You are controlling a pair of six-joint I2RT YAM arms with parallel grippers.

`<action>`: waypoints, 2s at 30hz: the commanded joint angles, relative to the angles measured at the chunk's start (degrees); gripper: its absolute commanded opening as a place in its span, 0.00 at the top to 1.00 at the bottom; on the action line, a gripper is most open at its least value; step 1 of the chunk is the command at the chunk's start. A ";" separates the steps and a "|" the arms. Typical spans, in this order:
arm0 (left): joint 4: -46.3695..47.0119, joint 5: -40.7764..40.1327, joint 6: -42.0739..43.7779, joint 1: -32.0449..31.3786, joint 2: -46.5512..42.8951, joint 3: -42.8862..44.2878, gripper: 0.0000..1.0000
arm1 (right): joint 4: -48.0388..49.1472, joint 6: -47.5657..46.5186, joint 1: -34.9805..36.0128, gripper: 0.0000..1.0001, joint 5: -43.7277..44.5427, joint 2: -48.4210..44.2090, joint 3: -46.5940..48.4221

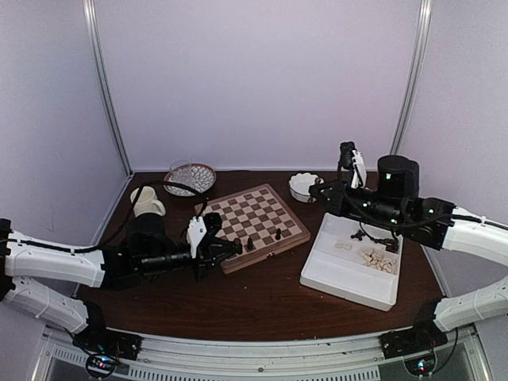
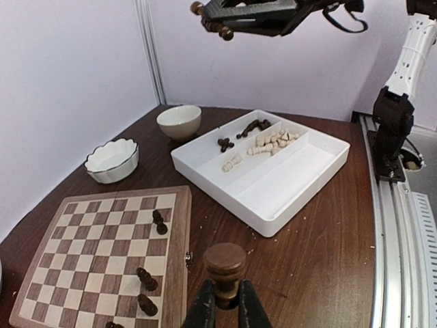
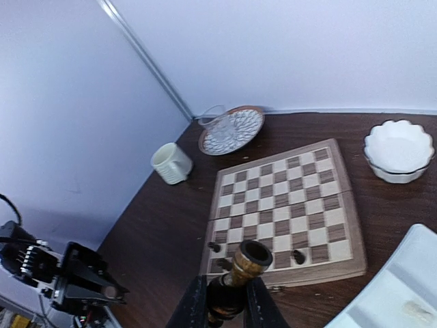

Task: Set up the chess pieces on the board
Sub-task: Place the chess pile in the storage box.

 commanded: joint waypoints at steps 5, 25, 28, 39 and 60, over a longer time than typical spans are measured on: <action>-21.13 -10.89 0.77 0.63 0.19 9.39 1.00 | -13.74 -12.29 -4.75 0.89 23.66 -5.64 -3.99; -24.13 -11.55 -0.94 2.00 6.39 12.35 1.00 | -13.46 3.99 -25.29 0.92 21.61 16.32 -7.79; -24.09 -11.38 -1.06 1.97 6.65 12.23 1.00 | -11.01 5.86 -27.55 0.91 18.04 18.67 -8.56; -23.33 -9.33 -1.08 1.94 7.55 12.00 1.00 | -4.83 8.23 -32.62 0.70 8.44 25.74 -8.14; -25.79 -5.76 -2.25 1.99 8.10 13.76 1.00 | 11.44 -18.71 -11.31 0.39 10.54 -2.03 -16.91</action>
